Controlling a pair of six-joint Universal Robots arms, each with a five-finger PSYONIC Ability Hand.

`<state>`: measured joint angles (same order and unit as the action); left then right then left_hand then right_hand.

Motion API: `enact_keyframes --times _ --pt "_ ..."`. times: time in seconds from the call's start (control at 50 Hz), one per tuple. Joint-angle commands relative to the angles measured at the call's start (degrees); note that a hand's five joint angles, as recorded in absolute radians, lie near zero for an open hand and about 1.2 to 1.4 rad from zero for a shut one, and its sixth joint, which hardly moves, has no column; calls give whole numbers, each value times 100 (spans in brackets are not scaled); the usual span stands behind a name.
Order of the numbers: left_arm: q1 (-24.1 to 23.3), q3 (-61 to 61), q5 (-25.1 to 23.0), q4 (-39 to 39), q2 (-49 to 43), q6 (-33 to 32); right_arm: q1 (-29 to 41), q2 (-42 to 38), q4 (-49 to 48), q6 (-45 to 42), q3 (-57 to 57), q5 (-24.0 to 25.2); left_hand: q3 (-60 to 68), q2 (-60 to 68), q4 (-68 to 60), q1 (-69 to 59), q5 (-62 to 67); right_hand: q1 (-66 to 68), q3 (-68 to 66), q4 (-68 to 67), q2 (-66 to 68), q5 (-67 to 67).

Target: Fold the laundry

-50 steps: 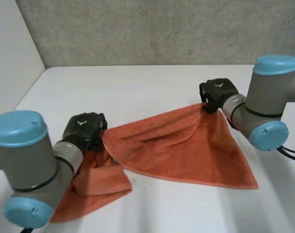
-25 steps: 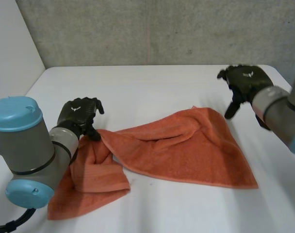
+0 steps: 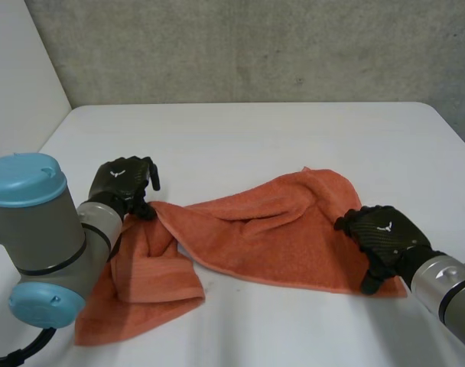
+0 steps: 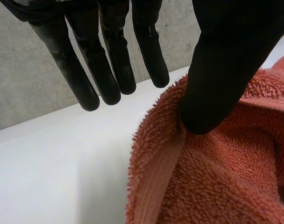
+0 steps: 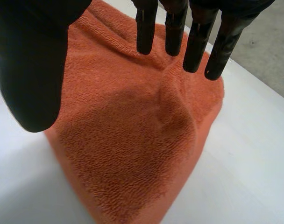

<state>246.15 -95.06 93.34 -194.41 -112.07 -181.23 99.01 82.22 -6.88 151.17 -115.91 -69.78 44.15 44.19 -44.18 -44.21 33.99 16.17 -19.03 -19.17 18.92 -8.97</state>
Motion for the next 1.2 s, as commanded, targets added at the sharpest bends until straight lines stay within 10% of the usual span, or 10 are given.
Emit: enact_keyframes --times 0.02,1.2 --pt "3 -12 0 0 1 9 -163 -251 -357 -123 -257 342 711 707 -708 -705 727 1006 -721 -706 731 -726" --pt "3 -109 9 26 1 0 -189 -1463 -1034 -588 481 298 576 572 -574 -570 592 2570 -2285 -2270 2295 -2290"
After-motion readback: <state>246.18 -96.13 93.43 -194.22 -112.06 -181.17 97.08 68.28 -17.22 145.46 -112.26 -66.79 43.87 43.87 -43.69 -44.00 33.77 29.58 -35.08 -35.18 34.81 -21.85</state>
